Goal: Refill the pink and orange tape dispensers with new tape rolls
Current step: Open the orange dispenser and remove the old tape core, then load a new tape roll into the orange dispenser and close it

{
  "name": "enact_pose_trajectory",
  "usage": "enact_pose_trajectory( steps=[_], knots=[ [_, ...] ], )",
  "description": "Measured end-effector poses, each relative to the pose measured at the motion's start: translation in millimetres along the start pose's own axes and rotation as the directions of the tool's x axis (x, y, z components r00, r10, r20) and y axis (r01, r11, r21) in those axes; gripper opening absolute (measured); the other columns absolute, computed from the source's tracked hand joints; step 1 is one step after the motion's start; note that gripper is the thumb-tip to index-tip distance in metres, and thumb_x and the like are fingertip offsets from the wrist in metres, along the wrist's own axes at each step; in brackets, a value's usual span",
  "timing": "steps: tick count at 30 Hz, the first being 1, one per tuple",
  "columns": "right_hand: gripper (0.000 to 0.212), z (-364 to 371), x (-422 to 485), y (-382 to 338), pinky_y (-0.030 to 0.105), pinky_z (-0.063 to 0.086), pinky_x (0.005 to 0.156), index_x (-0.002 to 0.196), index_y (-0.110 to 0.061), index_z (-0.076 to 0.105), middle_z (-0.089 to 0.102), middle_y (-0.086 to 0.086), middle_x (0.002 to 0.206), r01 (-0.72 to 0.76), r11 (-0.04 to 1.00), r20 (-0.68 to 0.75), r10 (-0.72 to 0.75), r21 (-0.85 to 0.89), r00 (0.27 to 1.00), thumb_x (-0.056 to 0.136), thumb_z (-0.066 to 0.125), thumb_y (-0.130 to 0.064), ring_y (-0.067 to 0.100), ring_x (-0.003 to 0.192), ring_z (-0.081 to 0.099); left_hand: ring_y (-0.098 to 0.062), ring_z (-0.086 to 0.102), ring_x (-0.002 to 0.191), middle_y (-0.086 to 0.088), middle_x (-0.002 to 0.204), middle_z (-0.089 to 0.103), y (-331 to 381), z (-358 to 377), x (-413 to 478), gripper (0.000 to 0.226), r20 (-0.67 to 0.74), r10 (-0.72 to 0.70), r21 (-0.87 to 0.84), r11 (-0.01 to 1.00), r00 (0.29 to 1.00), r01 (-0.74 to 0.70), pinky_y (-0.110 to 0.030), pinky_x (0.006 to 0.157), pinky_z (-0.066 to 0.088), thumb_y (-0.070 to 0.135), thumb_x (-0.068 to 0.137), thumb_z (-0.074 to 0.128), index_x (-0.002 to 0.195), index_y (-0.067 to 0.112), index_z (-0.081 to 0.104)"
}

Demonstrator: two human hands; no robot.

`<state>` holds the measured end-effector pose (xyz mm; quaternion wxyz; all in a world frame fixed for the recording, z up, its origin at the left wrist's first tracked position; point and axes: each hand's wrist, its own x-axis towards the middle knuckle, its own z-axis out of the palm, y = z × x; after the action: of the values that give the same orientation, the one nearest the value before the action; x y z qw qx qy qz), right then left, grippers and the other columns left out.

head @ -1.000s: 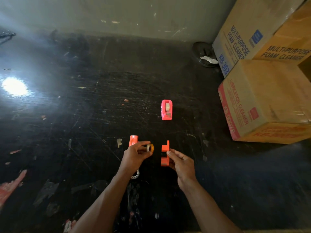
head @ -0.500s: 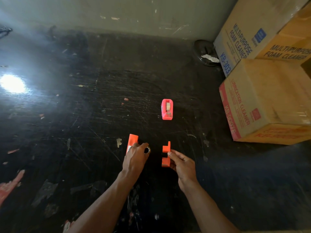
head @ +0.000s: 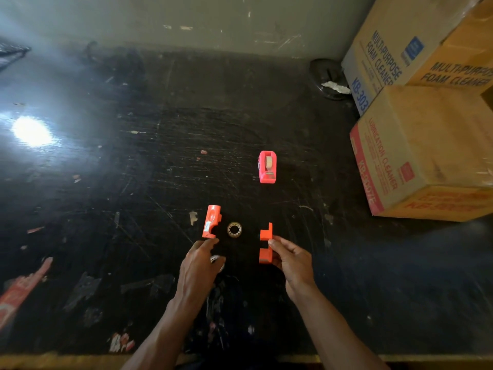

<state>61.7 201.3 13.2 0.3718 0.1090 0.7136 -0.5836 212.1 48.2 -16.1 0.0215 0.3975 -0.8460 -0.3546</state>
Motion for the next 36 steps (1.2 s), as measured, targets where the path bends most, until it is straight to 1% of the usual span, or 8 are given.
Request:
enact_pose_trajectory(
  steps=[7,11,16,21,23,25,29,36],
  knots=[
    [0.026,-6,-10,10,0.039,0.052,0.105,0.119,-0.017,0.076,0.076,-0.005,0.109,-0.002,0.999,0.032,0.003,-0.039,0.999,0.093,0.074,-0.019,0.005,0.1,0.069,-0.015,0.059,0.117,-0.002,0.134,0.054,-13,10,-34,0.06,0.005,-0.015,0.048,0.999,1.0,0.014,-0.027,0.092,0.054,0.028,0.09,0.076,0.145,0.026,0.052],
    [0.018,-9,-14,14,0.027,0.054,0.087,0.112,-0.022,0.076,0.075,-0.006,0.103,-0.003,0.999,0.045,0.006,-0.049,0.999,0.094,0.073,-0.017,0.004,0.091,0.069,-0.017,0.06,0.117,-0.003,0.133,0.056,-13,10,-37,0.056,0.005,-0.024,0.031,0.999,1.0,0.024,-0.029,0.095,0.055,0.025,0.091,0.074,0.143,0.024,0.054],
    [0.02,-11,-16,21,0.033,0.058,0.094,0.111,-0.019,0.078,0.079,-0.001,0.106,-0.001,0.999,0.037,0.002,-0.045,0.999,0.092,0.076,-0.017,0.01,0.099,0.073,-0.017,0.064,0.108,-0.001,0.125,0.059,-7,8,-33,0.044,-0.032,-0.045,-0.011,0.999,0.998,0.045,-0.026,0.085,0.052,0.025,0.092,0.073,0.134,0.024,0.061],
    [0.025,-12,-18,21,0.038,0.059,0.097,0.116,-0.018,0.078,0.08,-0.002,0.108,-0.006,0.998,0.028,0.007,-0.06,1.0,0.091,0.077,-0.019,0.012,0.101,0.075,-0.007,0.066,0.1,0.006,0.118,0.061,9,4,-25,0.041,-0.003,-0.118,-0.163,0.98,0.993,0.115,-0.031,0.09,0.059,0.024,0.089,0.077,0.127,0.027,0.064],
    [0.027,-13,-17,21,0.041,0.059,0.098,0.117,-0.018,0.077,0.079,-0.001,0.111,-0.017,0.998,0.027,0.018,-0.063,0.999,0.09,0.078,-0.02,0.013,0.103,0.074,-0.004,0.067,0.096,0.009,0.113,0.066,18,2,-22,0.041,0.032,-0.144,-0.311,0.939,0.989,0.147,-0.023,0.084,0.057,0.023,0.087,0.079,0.125,0.027,0.065],
    [0.024,-15,-17,18,0.034,0.06,0.089,0.116,-0.019,0.077,0.079,-0.001,0.109,-0.015,0.999,0.036,0.017,-0.051,0.999,0.092,0.075,-0.019,0.01,0.097,0.074,-0.001,0.067,0.099,0.011,0.111,0.07,28,1,-21,0.042,0.094,-0.14,-0.448,0.878,0.986,0.167,-0.02,0.083,0.054,0.022,0.087,0.079,0.126,0.029,0.064],
    [0.023,-16,-19,10,0.042,0.06,0.097,0.116,-0.02,0.077,0.079,-0.001,0.108,-0.001,1.0,0.044,0.002,-0.022,0.999,0.093,0.074,-0.018,0.014,0.1,0.075,-0.004,0.068,0.105,0.011,0.113,0.072,49,1,-18,0.036,0.172,-0.139,-0.649,0.729,0.975,0.218,-0.028,0.092,0.056,0.02,0.088,0.077,0.121,0.03,0.067],
    [0.019,-10,-21,-6,0.041,0.063,0.09,0.111,-0.018,0.079,0.081,0.004,0.106,0.007,0.999,0.112,-0.012,0.042,0.994,0.094,0.072,-0.014,0.018,0.096,0.079,-0.004,0.069,0.108,0.01,0.116,0.073,69,1,-8,0.039,0.243,-0.052,-0.752,0.621,0.969,0.222,-0.032,0.095,0.054,0.017,0.095,0.07,0.128,0.035,0.062]
  ],
)
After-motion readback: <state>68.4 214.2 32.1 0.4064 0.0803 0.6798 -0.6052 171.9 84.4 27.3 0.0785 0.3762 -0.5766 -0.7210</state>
